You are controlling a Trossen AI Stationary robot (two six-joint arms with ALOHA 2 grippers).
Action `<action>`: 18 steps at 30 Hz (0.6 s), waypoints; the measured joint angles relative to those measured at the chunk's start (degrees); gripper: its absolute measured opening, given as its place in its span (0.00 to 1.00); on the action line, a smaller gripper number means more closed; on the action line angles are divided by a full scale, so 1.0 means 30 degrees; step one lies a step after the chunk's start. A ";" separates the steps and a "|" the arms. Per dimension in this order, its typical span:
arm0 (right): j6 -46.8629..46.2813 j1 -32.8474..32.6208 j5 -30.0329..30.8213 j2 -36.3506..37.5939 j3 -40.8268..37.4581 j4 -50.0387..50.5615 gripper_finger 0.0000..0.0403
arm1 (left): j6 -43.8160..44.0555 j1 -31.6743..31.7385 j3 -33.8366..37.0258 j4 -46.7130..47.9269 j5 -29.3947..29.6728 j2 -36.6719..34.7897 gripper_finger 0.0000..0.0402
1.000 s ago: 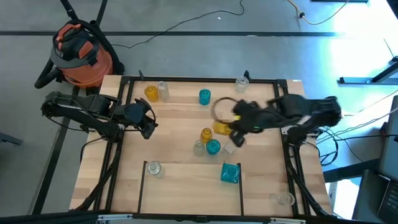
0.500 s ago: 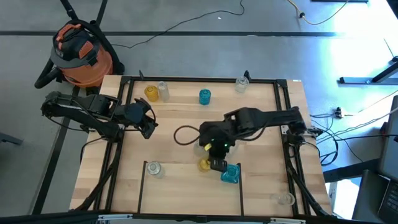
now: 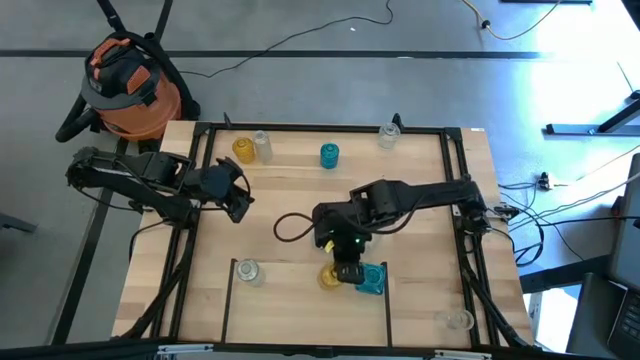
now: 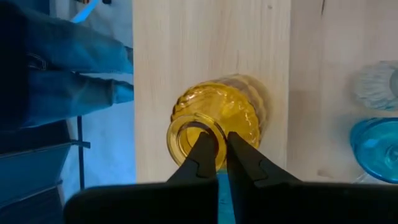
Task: Sort vases onto shelf
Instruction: Put the yellow vase on the shelf
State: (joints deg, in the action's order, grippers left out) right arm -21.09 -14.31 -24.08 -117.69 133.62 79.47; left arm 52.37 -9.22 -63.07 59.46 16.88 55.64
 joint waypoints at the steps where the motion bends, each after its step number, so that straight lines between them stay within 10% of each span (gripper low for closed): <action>1: 0.0004 -0.0003 -0.0003 0.0000 0.0000 0.0011 0.00 | 0.0003 -0.0058 0.0000 0.0000 0.0001 0.0002 0.32; 18: 0.0033 -0.0121 0.0801 0.0000 -0.0710 0.0004 0.00 | 0.0003 -0.0348 0.0000 0.0002 -0.0036 0.0006 0.32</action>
State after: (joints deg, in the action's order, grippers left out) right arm -20.99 -14.67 -21.67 -117.69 131.49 79.48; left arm 52.38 -10.26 -63.07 59.47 16.78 55.66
